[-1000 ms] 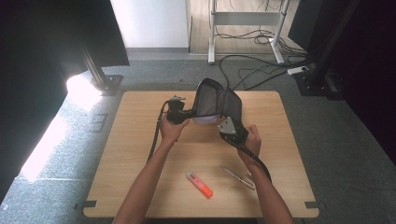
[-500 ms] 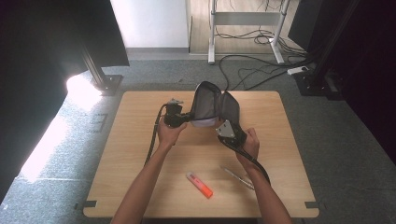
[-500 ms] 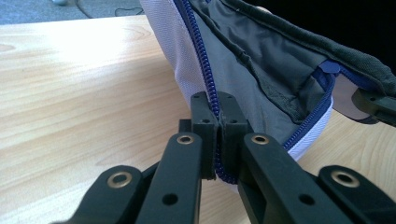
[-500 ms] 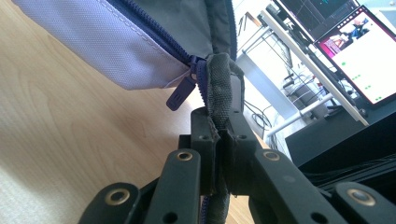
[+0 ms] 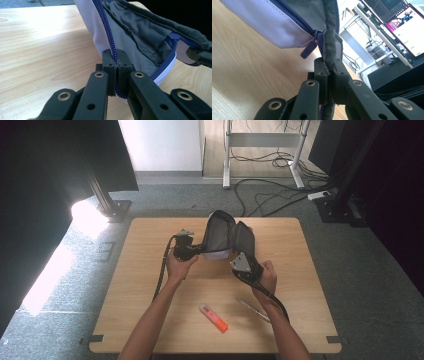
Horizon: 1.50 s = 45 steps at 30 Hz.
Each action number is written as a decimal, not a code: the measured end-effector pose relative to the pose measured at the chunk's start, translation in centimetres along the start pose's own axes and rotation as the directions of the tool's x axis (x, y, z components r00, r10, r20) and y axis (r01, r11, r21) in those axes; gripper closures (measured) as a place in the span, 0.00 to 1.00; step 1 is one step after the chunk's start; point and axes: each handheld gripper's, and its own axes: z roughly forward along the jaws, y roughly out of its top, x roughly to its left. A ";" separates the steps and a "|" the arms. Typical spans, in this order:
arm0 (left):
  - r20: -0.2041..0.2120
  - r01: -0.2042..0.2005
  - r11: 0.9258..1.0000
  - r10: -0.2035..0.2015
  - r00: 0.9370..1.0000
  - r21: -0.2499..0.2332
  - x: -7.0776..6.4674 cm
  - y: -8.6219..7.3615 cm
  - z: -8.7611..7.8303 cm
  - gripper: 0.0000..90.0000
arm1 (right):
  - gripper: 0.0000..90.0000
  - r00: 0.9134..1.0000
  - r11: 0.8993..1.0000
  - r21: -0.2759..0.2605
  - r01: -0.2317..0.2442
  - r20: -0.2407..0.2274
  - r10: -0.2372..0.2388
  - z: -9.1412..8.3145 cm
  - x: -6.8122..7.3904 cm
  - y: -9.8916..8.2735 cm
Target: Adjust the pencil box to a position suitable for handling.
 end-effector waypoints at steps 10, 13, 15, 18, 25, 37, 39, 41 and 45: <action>0.008 -0.011 1.000 0.011 1.000 -0.010 -0.2 -0.8 -0.8 0.98 | 0.93 1.000 1.000 -0.015 0.003 -0.004 -0.003 -0.8 0.8 -0.3; 0.012 -0.013 1.000 0.013 1.000 -0.018 -0.3 -1.1 -1.2 0.98 | 0.93 1.000 1.000 -0.023 0.009 -0.003 -0.009 -1.2 1.0 -0.3; 0.015 -0.015 1.000 0.016 1.000 -0.020 -0.3 -1.3 -1.5 0.98 | 0.93 1.000 1.000 -0.029 0.013 -0.002 -0.013 -1.6 1.2 -0.2; 0.013 -0.023 0.999 0.023 1.000 -0.022 -0.5 -1.7 -2.0 0.98 | 0.93 1.000 0.999 -0.037 0.020 0.000 -0.020 -2.1 1.6 -0.2; 0.009 -0.031 0.999 0.031 0.999 -0.019 -0.6 -3.1 -2.9 0.98 | 0.93 0.999 0.998 -0.039 0.049 -0.011 -0.050 -3.0 2.9 -0.4; 0.019 -0.006 1.000 0.006 1.000 -0.006 -0.3 -5.6 -3.1 0.98 | 0.93 0.996 0.996 -0.030 0.080 -0.035 -0.081 -4.0 4.8 -1.3; 0.019 -0.004 1.000 0.004 1.000 -0.003 -0.3 -5.9 -3.1 0.98 | 0.93 0.995 0.996 -0.031 0.086 -0.041 -0.087 -4.1 5.0 -1.4; 0.016 -0.002 1.000 0.003 1.000 -0.002 -0.3 -6.2 -3.2 0.98 | 0.92 0.995 0.996 -0.028 0.083 -0.046 -0.084 -4.3 5.2 -1.5; 0.008 -0.002 1.000 0.002 1.000 0.006 -0.3 -6.9 -3.2 0.98 | 0.92 0.994 0.996 -0.026 0.080 -0.069 -0.082 -4.5 5.6 -1.7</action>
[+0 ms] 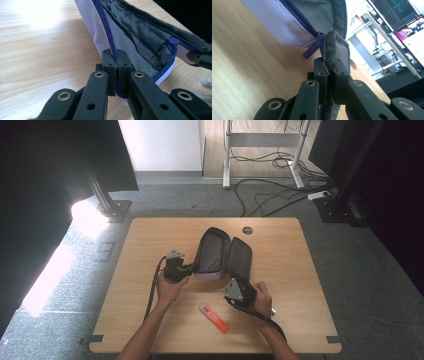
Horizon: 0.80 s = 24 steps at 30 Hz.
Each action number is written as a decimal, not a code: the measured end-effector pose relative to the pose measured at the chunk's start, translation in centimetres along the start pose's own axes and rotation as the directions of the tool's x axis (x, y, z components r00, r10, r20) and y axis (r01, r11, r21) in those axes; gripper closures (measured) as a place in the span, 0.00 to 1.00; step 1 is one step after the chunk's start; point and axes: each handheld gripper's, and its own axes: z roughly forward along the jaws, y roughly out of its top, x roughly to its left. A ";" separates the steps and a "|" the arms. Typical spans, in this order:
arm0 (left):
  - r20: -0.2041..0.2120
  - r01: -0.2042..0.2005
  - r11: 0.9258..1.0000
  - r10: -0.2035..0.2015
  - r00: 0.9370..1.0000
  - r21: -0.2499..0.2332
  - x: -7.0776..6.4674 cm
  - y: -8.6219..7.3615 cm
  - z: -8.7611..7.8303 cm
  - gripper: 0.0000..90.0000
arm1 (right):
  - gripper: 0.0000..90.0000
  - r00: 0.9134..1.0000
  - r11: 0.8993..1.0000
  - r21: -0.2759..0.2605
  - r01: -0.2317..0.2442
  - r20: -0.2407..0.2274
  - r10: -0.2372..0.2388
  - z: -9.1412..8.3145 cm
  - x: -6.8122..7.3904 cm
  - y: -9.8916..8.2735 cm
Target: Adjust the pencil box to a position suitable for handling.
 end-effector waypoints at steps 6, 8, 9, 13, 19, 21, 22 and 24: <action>-0.014 0.010 1.000 -0.010 1.000 0.021 0.3 -1.2 0.4 0.98 | 0.91 1.000 1.000 0.015 0.003 -0.031 -0.003 0.1 0.7 -0.6; -0.019 0.013 0.999 -0.013 1.000 0.030 0.5 -1.4 0.6 0.98 | 0.91 0.999 1.000 0.023 0.002 -0.047 -0.001 0.2 0.9 -0.7; -0.022 0.015 0.999 -0.014 1.000 0.033 0.6 -1.5 0.6 0.97 | 0.91 0.999 1.000 0.026 0.007 -0.054 -0.006 0.3 1.0 -0.8; -0.035 0.014 0.999 -0.012 0.999 0.047 0.7 -1.9 0.9 0.96 | 0.89 0.996 0.999 0.045 -0.002 -0.089 0.006 0.6 1.1 -1.0; -0.049 0.015 0.998 -0.012 0.999 0.059 0.8 -2.2 1.4 0.93 | 0.83 0.991 0.997 0.073 -0.021 -0.132 0.031 1.1 1.0 -1.4; -0.049 0.017 0.998 -0.014 0.999 0.064 0.9 -2.2 1.5 0.92 | 0.83 0.990 0.997 0.079 -0.022 -0.137 0.033 1.3 0.9 -1.5; -0.049 0.018 0.998 -0.015 0.999 0.065 0.9 -2.2 1.5 0.92 | 0.83 0.990 0.997 0.080 -0.020 -0.139 0.031 1.3 0.9 -1.5; -0.048 0.024 0.997 -0.021 0.999 0.070 1.0 -2.3 1.6 0.91 | 0.82 0.989 0.996 0.083 -0.019 -0.142 0.030 1.3 0.9 -1.5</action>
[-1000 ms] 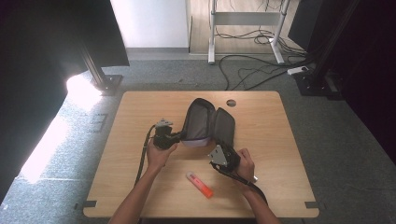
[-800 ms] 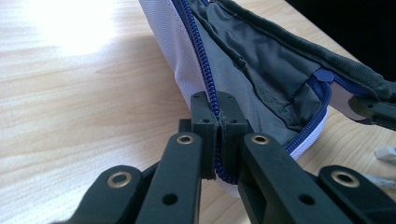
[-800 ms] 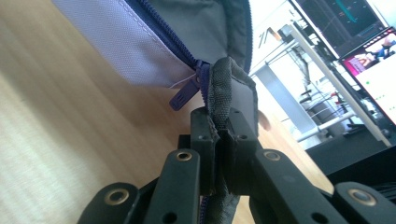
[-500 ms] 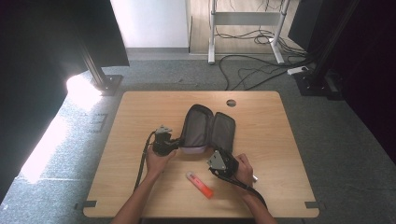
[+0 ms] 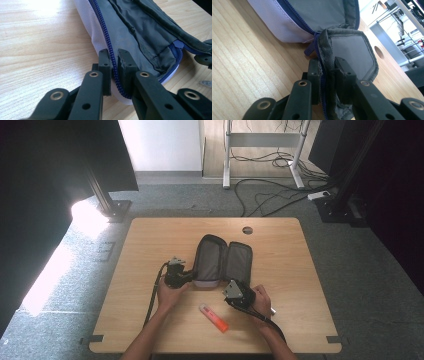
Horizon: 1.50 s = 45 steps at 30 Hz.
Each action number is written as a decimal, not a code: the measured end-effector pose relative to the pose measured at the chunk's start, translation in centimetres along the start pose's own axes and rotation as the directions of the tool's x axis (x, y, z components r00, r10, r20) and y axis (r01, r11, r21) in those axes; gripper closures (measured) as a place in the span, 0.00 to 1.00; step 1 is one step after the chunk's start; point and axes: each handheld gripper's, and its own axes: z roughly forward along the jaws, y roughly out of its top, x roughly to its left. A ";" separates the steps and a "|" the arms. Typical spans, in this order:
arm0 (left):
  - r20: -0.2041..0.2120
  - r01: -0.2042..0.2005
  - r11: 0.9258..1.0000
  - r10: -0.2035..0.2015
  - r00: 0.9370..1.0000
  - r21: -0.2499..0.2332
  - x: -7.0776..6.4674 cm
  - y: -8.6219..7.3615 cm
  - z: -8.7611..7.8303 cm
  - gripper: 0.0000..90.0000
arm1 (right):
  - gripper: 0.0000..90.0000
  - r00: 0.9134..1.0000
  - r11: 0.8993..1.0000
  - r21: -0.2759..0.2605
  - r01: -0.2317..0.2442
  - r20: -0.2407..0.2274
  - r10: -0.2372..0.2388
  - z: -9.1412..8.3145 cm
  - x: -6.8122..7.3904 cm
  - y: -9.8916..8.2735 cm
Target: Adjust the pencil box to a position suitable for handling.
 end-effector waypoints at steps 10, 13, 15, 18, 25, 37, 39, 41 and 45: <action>-0.014 0.015 1.000 -0.015 1.000 -0.006 0.1 0.0 -0.2 0.60 | 0.63 0.998 0.999 0.016 -0.042 -0.040 0.042 0.2 0.0 -0.3; -0.017 0.025 1.000 -0.025 1.000 -0.013 0.3 0.2 -0.4 0.53 | 0.57 0.996 0.997 0.010 -0.074 -0.057 0.074 0.0 -0.3 -0.4; -0.020 0.029 0.999 -0.029 0.999 -0.017 0.4 0.3 -0.5 0.47 | 0.52 0.994 0.996 0.005 -0.088 -0.060 0.088 -0.2 -0.4 -0.4; -0.006 0.037 0.999 -0.037 0.999 -0.028 0.5 0.5 -0.9 0.39 | 0.46 0.991 0.993 -0.014 -0.120 -0.064 0.118 -0.5 -0.6 -0.4; -0.012 0.025 0.997 -0.026 1.000 -0.072 0.5 0.8 -2.4 0.35 | 0.42 0.965 0.968 -0.068 -0.242 -0.122 0.232 -1.5 -1.6 -0.7; -0.036 -0.003 0.993 -0.001 0.999 -0.120 0.2 0.3 -5.4 0.33 | 0.41 0.906 0.916 -0.092 -0.391 -0.214 0.366 -2.3 -3.4 -1.6; -0.041 -0.011 0.992 0.006 0.999 -0.127 0.1 0.1 -5.7 0.33 | 0.41 0.889 0.902 -0.086 -0.423 -0.233 0.395 -2.3 -3.7 -1.9; -0.039 -0.012 0.991 0.007 0.999 -0.132 0.1 -0.3 -6.1 0.33 | 0.40 0.878 0.894 -0.077 -0.442 -0.242 0.413 -2.2 -4.0 -2.2; -0.036 -0.020 0.991 0.015 0.999 -0.135 -0.2 -0.9 -6.6 0.33 | 0.40 0.865 0.883 -0.067 -0.465 -0.248 0.437 -2.3 -4.5 -2.6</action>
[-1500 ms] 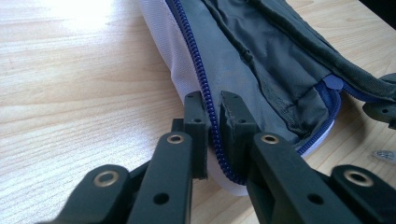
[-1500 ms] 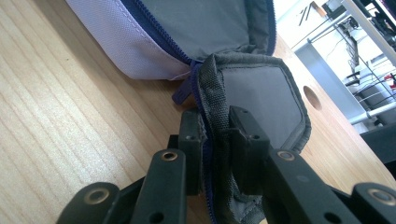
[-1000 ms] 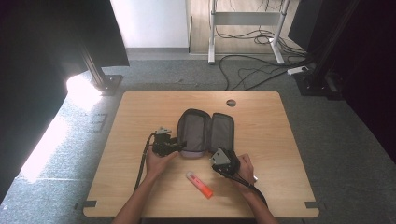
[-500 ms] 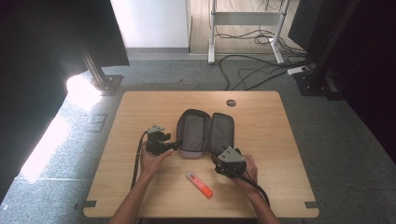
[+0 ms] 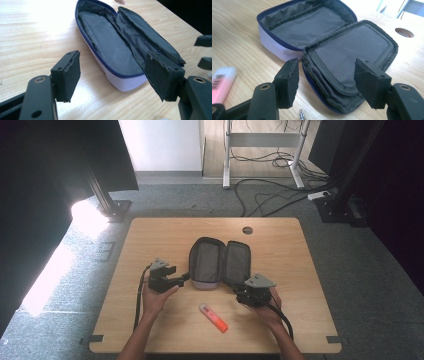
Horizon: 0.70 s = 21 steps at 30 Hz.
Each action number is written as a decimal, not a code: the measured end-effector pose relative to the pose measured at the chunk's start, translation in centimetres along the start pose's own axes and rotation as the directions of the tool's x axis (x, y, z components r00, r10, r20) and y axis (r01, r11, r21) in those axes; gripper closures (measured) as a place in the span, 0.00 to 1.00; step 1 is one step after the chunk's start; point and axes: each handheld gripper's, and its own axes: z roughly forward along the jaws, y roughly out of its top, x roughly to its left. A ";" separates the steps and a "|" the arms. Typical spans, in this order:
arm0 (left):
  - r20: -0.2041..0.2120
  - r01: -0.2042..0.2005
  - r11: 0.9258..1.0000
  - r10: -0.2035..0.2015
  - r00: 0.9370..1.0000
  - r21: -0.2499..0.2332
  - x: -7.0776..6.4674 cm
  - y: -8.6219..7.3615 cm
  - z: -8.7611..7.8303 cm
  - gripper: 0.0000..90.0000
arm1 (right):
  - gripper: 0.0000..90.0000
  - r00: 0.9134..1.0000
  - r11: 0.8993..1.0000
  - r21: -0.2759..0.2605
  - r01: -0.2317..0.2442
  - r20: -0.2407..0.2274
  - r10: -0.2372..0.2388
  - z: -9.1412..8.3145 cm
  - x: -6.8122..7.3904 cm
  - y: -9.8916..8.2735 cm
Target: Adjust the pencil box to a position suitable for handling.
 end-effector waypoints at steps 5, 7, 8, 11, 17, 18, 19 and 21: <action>0.005 -0.024 1.000 0.024 1.000 -0.001 -0.6 -0.7 -0.7 0.33 | 0.40 1.000 1.000 -0.008 -0.020 -0.001 0.020 -0.6 -0.4 -0.1; 0.006 -0.028 1.000 0.028 1.000 -0.005 -0.7 -1.0 -0.9 0.33 | 0.39 1.000 1.000 -0.007 -0.024 -0.004 0.024 -0.9 -0.5 -0.1; 0.010 -0.028 1.000 0.028 1.000 -0.007 -0.8 -1.2 -1.1 0.33 | 0.39 1.000 1.000 -0.005 -0.025 -0.004 0.025 -1.0 -0.6 -0.2; 0.015 -0.028 1.000 0.028 0.999 -0.002 -1.0 -1.9 -1.5 0.33 | 0.39 0.999 0.999 -0.003 -0.033 -0.008 0.033 -1.5 -0.7 -0.4; 0.015 -0.054 0.999 0.054 0.998 0.003 -2.0 -3.2 -2.6 0.32 | 0.39 0.997 0.998 0.001 -0.068 -0.023 0.068 -2.8 -1.1 -1.7; 0.015 -0.058 0.998 0.058 0.998 0.003 -2.1 -3.4 -2.7 0.32 | 0.39 0.997 0.997 0.003 -0.078 -0.026 0.078 -3.1 -1.2 -1.9; 0.015 -0.067 0.998 0.067 0.998 0.004 -2.3 -3.7 -2.9 0.32 | 0.39 0.996 0.996 0.003 -0.084 -0.026 0.084 -3.3 -1.2 -2.1; 0.019 -0.072 0.997 0.072 0.997 0.001 -2.6 -4.2 -3.2 0.32 | 0.38 0.995 0.995 0.003 -0.098 -0.026 0.098 -3.7 -1.3 -2.4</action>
